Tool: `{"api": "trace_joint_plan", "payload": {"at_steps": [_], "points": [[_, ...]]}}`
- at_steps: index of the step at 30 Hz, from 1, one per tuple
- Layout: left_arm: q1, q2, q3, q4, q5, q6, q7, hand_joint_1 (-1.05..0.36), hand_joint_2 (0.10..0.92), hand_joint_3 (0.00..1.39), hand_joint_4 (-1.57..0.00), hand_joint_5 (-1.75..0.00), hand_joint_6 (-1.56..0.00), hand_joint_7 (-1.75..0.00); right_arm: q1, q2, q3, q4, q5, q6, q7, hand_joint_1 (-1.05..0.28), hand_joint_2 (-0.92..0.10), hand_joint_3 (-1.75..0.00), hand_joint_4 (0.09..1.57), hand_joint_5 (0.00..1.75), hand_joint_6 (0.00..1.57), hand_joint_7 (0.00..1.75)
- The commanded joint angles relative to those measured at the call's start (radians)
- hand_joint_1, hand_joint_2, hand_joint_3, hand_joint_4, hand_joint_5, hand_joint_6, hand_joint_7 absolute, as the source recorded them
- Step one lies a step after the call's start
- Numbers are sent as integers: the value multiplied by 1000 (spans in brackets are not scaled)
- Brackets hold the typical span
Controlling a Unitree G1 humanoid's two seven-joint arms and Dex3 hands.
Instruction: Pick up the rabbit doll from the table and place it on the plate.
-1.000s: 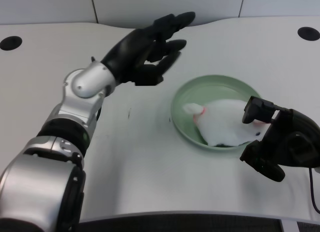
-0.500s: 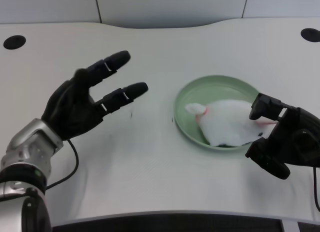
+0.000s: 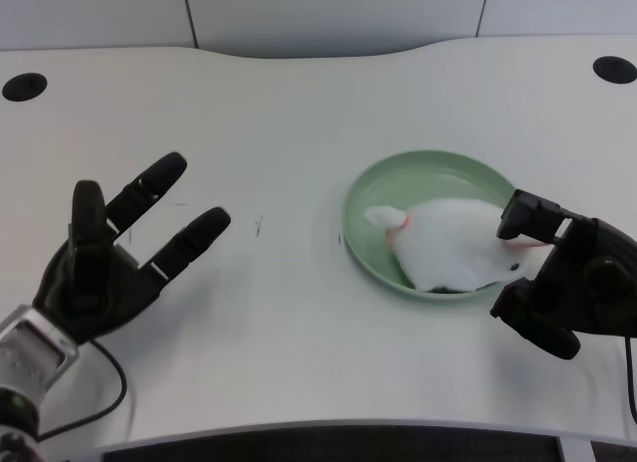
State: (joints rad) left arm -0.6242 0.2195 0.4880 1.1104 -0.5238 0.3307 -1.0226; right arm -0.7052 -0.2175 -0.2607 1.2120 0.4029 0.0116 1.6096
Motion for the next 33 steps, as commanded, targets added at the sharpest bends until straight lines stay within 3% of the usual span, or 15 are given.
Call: {"api": "trace_joint_plan", "payload": {"at_steps": [1,2,4,5,6,8,12,15,21,25,28,33], "points": [[70,10,0,-63,-15,59,32,-785,921,545,-395,-1293,-789,-127,-5,-22,-10,12,-10,29,-5,-807,-910,-25,1038,1746,850,1427],[80,8,-5,-79,-12,60,40,-768,921,536,-353,-1425,-783,-181,-3,-24,-9,12,-15,31,-11,-783,-916,-29,1018,1727,835,1420],[94,4,-12,-105,-9,65,52,-754,921,540,-345,-1474,-762,-248,-1,-25,-10,12,-21,35,-17,-770,-920,-38,1009,1715,828,1422],[88,8,-19,-99,-2,56,47,-751,921,542,-344,-1482,-756,-263,2,-23,-13,11,-22,22,-24,-768,-920,-40,1007,1712,826,1424],[83,11,-24,-94,3,49,44,-739,921,501,-360,-1472,-698,-394,5,-22,-15,11,-22,13,-29,-783,-921,-65,1006,1732,803,1461],[57,30,-51,-56,32,35,33,-731,921,473,-415,-1409,-650,-550,6,-22,-20,14,-22,9,-43,-793,-921,-83,1000,1743,773,1473],[10,64,-134,-4,128,-8,76,-679,921,496,-425,-1398,-621,-649,5,-23,-28,18,-20,8,-62,-798,-921,-85,976,1746,747,1459],[-11,79,-151,27,145,5,42,-626,921,514,-411,-1365,-591,-710,1,-22,-35,22,-19,16,-60,-781,-921,-93,965,1746,743,1463],[-15,83,-159,39,148,-16,32,-649,921,492,-400,-1385,-509,-880,2,-25,-43,26,-25,27,-54,-769,-921,-90,951,1733,745,1442],[-14,83,-148,45,133,-11,10,-654,921,483,-362,-1424,-462,-926,3,-24,-46,26,-30,18,-57,-777,-921,-85,954,1740,757,1448],[-17,83,-143,50,130,-15,0,-665,921,436,-351,-1403,-439,-943,-2,-22,-52,31,-25,40,-54,-747,-921,-77,945,1687,751,1395],[-16,83,-134,54,126,-16,-19,-678,921,404,-348,-1385,-428,-960,0,-22,-48,25,-35,12,-60,-773,-921,-94,969,1700,776,1406]]}}
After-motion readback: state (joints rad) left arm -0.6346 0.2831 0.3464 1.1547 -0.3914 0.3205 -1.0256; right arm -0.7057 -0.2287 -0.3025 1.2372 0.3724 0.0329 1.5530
